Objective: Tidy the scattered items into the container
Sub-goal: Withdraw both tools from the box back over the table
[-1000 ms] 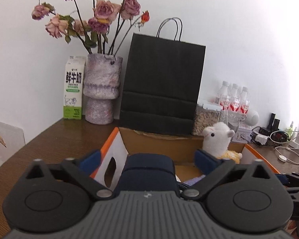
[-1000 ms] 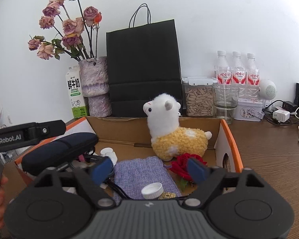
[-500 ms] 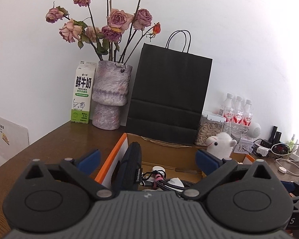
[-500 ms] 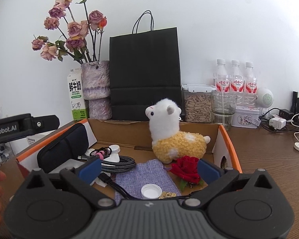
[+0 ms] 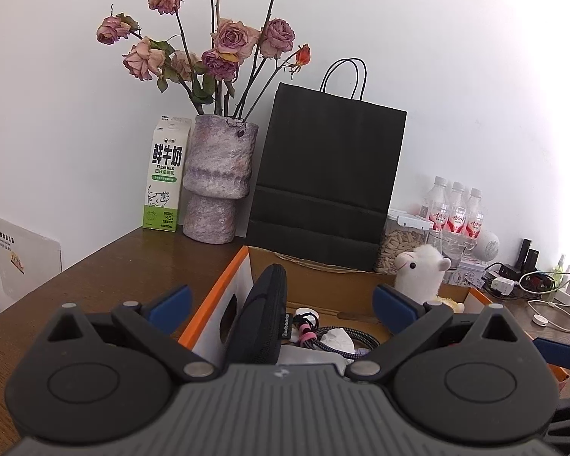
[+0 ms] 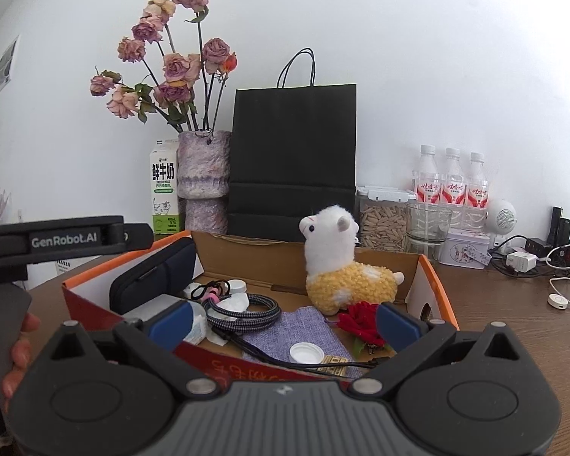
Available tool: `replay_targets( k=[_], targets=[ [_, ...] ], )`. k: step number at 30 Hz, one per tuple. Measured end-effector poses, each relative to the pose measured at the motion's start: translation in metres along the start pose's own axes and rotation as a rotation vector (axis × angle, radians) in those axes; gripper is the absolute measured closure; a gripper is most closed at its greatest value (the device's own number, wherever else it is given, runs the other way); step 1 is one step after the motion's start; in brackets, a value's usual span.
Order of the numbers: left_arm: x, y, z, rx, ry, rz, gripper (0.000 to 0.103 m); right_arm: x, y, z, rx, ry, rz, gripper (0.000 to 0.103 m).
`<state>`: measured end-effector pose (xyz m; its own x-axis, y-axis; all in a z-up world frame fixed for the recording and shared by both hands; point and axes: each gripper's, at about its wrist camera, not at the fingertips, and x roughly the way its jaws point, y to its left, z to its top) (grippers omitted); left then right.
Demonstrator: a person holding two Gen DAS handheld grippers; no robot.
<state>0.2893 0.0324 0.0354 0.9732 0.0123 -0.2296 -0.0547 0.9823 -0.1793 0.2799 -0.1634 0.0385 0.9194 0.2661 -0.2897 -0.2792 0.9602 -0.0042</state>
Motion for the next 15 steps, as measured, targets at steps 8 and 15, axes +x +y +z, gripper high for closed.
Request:
replay_targets(
  k=[8,15],
  targets=[
    [-0.022,0.007,-0.005,-0.001,-0.036,0.007,0.000,-0.015,0.003,-0.007,-0.010,-0.017,-0.017,0.000],
    [-0.041,0.013,-0.012,0.021,-0.051,0.032,0.000,-0.021,0.009,-0.013,-0.026,-0.004,-0.015,0.000]
  ],
)
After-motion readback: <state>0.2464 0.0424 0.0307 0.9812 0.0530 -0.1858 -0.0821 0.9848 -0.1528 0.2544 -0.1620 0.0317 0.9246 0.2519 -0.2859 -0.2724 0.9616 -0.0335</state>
